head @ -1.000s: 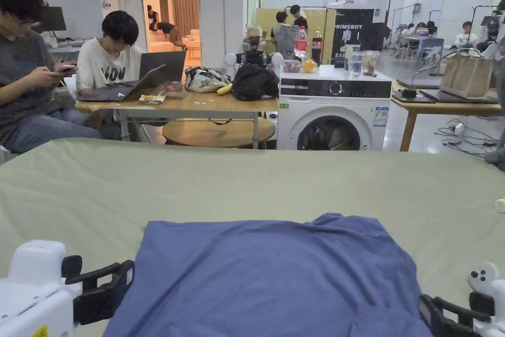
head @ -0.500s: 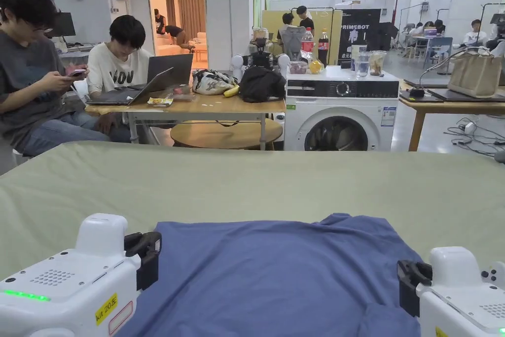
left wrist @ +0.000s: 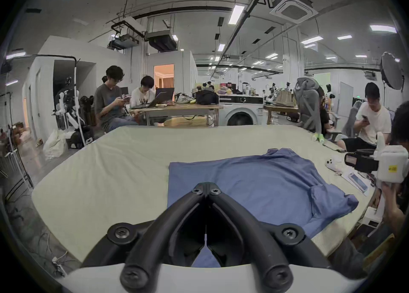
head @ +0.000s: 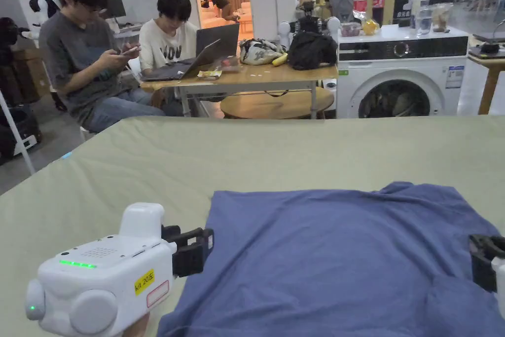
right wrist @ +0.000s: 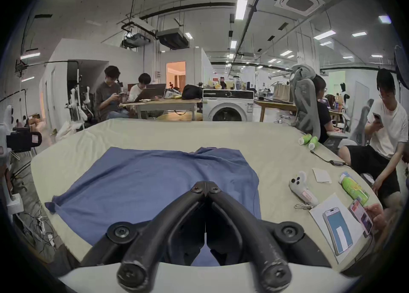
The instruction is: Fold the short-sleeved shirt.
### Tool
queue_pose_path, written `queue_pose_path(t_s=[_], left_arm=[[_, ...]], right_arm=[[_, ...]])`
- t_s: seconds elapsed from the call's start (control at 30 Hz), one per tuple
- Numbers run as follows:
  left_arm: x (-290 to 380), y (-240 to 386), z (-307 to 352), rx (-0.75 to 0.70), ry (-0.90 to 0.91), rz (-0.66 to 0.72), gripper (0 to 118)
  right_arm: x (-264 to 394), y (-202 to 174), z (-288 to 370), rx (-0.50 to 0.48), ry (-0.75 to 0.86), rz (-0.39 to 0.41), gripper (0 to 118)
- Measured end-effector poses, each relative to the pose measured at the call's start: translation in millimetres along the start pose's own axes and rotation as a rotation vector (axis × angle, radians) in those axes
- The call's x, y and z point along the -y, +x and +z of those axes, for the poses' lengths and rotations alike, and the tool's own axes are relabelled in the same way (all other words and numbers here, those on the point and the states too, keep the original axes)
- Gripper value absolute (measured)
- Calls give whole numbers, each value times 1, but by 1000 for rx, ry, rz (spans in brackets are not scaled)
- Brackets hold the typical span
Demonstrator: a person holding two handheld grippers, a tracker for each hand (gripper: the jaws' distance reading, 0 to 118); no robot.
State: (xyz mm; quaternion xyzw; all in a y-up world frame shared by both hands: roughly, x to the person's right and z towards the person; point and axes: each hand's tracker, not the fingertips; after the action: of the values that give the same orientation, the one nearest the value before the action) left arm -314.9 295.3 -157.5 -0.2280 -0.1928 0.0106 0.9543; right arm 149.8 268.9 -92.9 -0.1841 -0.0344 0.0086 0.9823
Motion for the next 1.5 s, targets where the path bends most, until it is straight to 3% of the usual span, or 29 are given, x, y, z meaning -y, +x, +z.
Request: queue_pose_path(t_s=[0.07,0.1,0.17,0.2,0.47,0.5,0.53,0.57,0.7,0.87,0.9,0.93,0.97,1.0,1.1,1.2,1.23,1.3,1.33,1.4,1.5], left_arm=[[20,-19,2,-34,-74,-3,2],[30,-28,-1,-53,-129,5,17],[51,-43,-10,-70,-225,56,67],[62,-50,-18,-69,-275,81,74],[107,-58,-59,-57,-416,127,71],[106,-55,-60,-75,-410,91,59],[104,-53,-62,-75,-419,87,28],[103,-53,-62,-74,-428,86,22],[106,-49,-64,-51,-445,86,20],[106,-32,-60,-79,-444,12,2],[105,-31,-61,-81,-449,1,2],[105,-30,-61,-83,-453,-4,2],[103,-28,-59,-86,-455,-7,2],[103,-27,-59,-88,-456,-7,2],[102,-27,-57,-90,-454,-2,2],[102,-27,-53,-88,-448,14,2],[102,-31,-53,-82,-444,13,2],[98,-37,-47,-57,-430,1,2],[93,-40,-40,-57,-375,33,2],[74,-43,-32,-50,-300,55,2],[28,-36,-39,-48,-209,-24,1]], right_arm=[[4,4,3,-23,-19,-1,0],[6,7,4,-42,-31,-14,0],[9,10,7,-53,-46,-38,0],[11,12,8,-63,-53,-51,0],[18,35,28,-24,-88,-57,0],[20,41,31,-15,-98,-66,0],[22,47,33,-5,-106,-71,0],[26,52,36,6,-112,-75,0],[43,75,48,54,-170,-84,0],[83,108,48,57,-351,-125,0],[90,109,46,39,-390,-122,6],[96,110,44,22,-412,-126,39],[101,109,42,-5,-434,-136,62],[105,108,39,-42,-453,-149,68],[114,99,24,-66,-493,-136,66],[122,95,12,-6,-509,-89,66],[119,97,16,-31,-478,-120,60],[112,101,24,-41,-431,-162,24],[106,104,29,-42,-429,-159,12],[91,110,28,-43,-372,-151,4],[55,114,2,-52,-314,-141,4]])
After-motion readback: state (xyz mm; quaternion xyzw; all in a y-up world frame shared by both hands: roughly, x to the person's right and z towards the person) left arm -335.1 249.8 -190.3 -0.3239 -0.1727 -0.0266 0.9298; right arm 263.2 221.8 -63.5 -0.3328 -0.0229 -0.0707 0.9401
